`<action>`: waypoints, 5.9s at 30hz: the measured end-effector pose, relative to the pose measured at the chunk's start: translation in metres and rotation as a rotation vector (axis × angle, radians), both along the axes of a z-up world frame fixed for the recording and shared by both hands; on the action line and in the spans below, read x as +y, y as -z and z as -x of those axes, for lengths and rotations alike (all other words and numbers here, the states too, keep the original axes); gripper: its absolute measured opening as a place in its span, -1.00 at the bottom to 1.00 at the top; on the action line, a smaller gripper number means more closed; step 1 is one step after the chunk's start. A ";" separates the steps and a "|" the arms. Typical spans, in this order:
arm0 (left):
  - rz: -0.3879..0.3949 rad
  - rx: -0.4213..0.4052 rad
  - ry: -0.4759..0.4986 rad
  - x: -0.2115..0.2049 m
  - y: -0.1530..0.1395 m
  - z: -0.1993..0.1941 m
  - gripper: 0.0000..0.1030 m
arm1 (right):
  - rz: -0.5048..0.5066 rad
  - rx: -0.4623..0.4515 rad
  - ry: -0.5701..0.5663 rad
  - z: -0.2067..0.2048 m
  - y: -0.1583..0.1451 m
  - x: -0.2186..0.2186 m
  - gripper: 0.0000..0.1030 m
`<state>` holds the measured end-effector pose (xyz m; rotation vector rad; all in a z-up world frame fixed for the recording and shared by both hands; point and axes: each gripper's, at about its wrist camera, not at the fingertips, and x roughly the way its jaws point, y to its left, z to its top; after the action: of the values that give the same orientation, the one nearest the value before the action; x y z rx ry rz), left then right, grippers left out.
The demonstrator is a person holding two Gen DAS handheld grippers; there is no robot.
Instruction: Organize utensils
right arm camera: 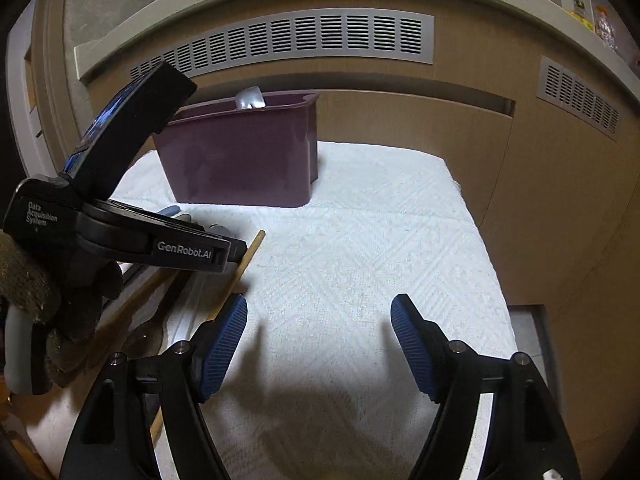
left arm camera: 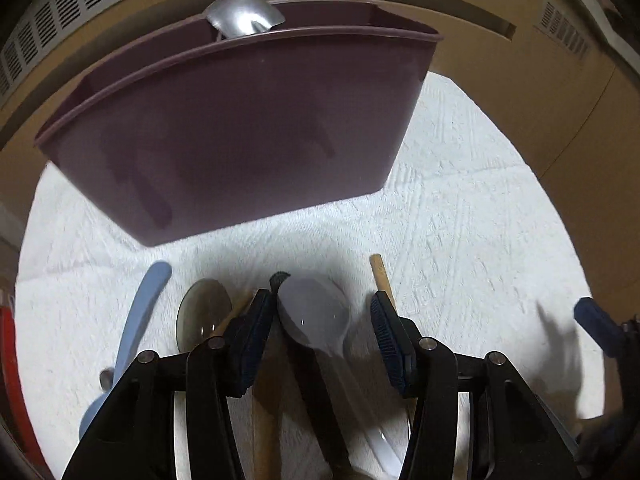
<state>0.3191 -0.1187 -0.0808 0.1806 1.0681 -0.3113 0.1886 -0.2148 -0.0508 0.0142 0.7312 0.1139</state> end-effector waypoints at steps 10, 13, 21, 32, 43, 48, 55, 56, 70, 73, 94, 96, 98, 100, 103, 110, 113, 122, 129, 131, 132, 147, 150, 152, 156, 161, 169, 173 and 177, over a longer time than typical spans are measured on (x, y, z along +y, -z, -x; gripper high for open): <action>0.127 -0.125 0.058 0.036 -0.026 0.047 -0.30 | 0.032 0.042 0.037 0.006 0.003 -0.009 0.39; 0.156 -0.229 0.032 0.069 -0.053 0.077 -0.31 | 0.033 0.053 0.028 0.005 0.001 -0.004 0.39; 0.177 -0.325 -0.119 0.155 -0.081 0.119 -0.30 | 0.014 0.073 -0.113 0.004 -0.013 0.039 0.39; 0.231 -0.319 -0.184 0.193 -0.058 0.137 -0.30 | 0.097 0.098 -0.325 0.012 -0.014 0.110 0.39; 0.274 -0.336 -0.224 0.214 -0.056 0.143 -0.30 | 0.057 0.297 -0.225 -0.053 0.009 0.157 -0.43; 0.294 -0.332 -0.217 0.214 -0.054 0.143 -0.30 | 0.117 0.267 -0.159 -0.076 0.013 0.162 -0.43; 0.297 -0.327 -0.196 0.207 -0.058 0.146 -0.30 | 0.071 0.254 -0.230 -0.069 0.003 0.154 -0.79; 0.297 -0.328 -0.193 0.206 -0.060 0.147 -0.30 | 0.065 0.222 -0.244 -0.063 -0.003 0.150 -0.79; 0.255 -0.399 -0.110 0.161 -0.102 0.169 -0.30 | -0.047 -0.015 -0.297 0.020 -0.077 0.073 -0.81; 0.250 -0.421 -0.097 0.151 -0.114 0.173 -0.30 | -0.056 -0.062 -0.284 0.026 -0.091 0.064 -0.86; 0.207 -0.792 -0.064 0.111 -0.209 0.172 -0.30 | -0.040 -0.294 -0.216 0.038 -0.172 0.031 -0.90; 0.217 -0.903 -0.064 0.107 -0.230 0.161 -0.30 | -0.022 -0.360 -0.206 0.029 -0.197 0.032 -0.90; 0.231 -1.007 -0.060 0.105 -0.248 0.145 -0.30 | -0.001 -0.422 -0.193 0.017 -0.221 0.033 -0.90; 0.233 -1.084 -0.055 0.103 -0.257 0.129 -0.30 | 0.007 -0.464 -0.187 0.003 -0.239 0.034 -0.90; 0.229 -1.162 -0.053 0.101 -0.258 0.100 -0.30 | -0.004 -0.498 -0.189 -0.023 -0.256 0.033 -0.90; 0.207 -1.162 -0.079 0.093 -0.221 0.017 -0.30 | -0.023 -0.447 -0.192 -0.102 -0.238 0.038 -0.90; 0.185 -1.089 -0.089 0.089 -0.192 -0.014 -0.30 | -0.017 -0.391 -0.186 -0.131 -0.210 0.038 -0.90; 0.151 -0.791 -0.100 0.083 -0.114 -0.074 -0.29 | -0.014 -0.209 -0.194 -0.172 -0.139 0.029 -0.90; 0.239 -0.540 -0.147 0.096 -0.082 -0.098 -0.28 | -0.006 -0.123 -0.216 -0.176 -0.107 0.030 -0.90; 0.257 -0.499 -0.157 0.100 -0.078 -0.098 -0.28 | -0.003 -0.109 -0.221 -0.174 -0.102 0.030 -0.90; 0.267 -0.487 -0.162 0.103 -0.078 -0.096 -0.28 | -0.003 -0.101 -0.223 -0.172 -0.100 0.031 -0.90; 0.276 -0.529 -0.252 0.194 -0.117 -0.003 0.45 | 0.081 -0.128 -0.169 -0.108 -0.105 0.033 -0.09; 0.246 -0.490 -0.250 0.210 -0.105 0.021 0.47 | 0.116 -0.126 -0.183 -0.095 -0.100 0.039 -0.09; 0.228 -0.444 -0.234 0.217 -0.092 0.041 0.47 | 0.128 -0.109 -0.202 -0.083 -0.092 0.046 -0.05; 0.193 -0.377 -0.181 0.216 -0.072 0.070 0.47 | 0.151 -0.073 -0.227 -0.069 -0.077 0.054 0.13; 0.134 -0.261 0.008 0.184 -0.043 0.092 0.47 | 0.186 -0.032 -0.256 -0.052 -0.056 0.065 0.50; 0.202 -0.228 0.148 0.128 -0.042 0.083 0.36 | 0.221 -0.064 -0.219 -0.029 -0.046 0.066 0.78; 0.171 -0.181 0.181 0.100 -0.037 0.054 -0.08 | 0.187 -0.048 -0.207 -0.022 -0.042 0.056 0.78; 0.157 -0.101 0.133 0.090 -0.022 0.023 -0.08 | 0.157 -0.030 -0.198 -0.018 -0.034 0.044 0.78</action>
<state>0.2956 -0.0286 -0.0587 0.1258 0.9297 -0.4988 0.2067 -0.1709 -0.0167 -0.2095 0.7085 0.2448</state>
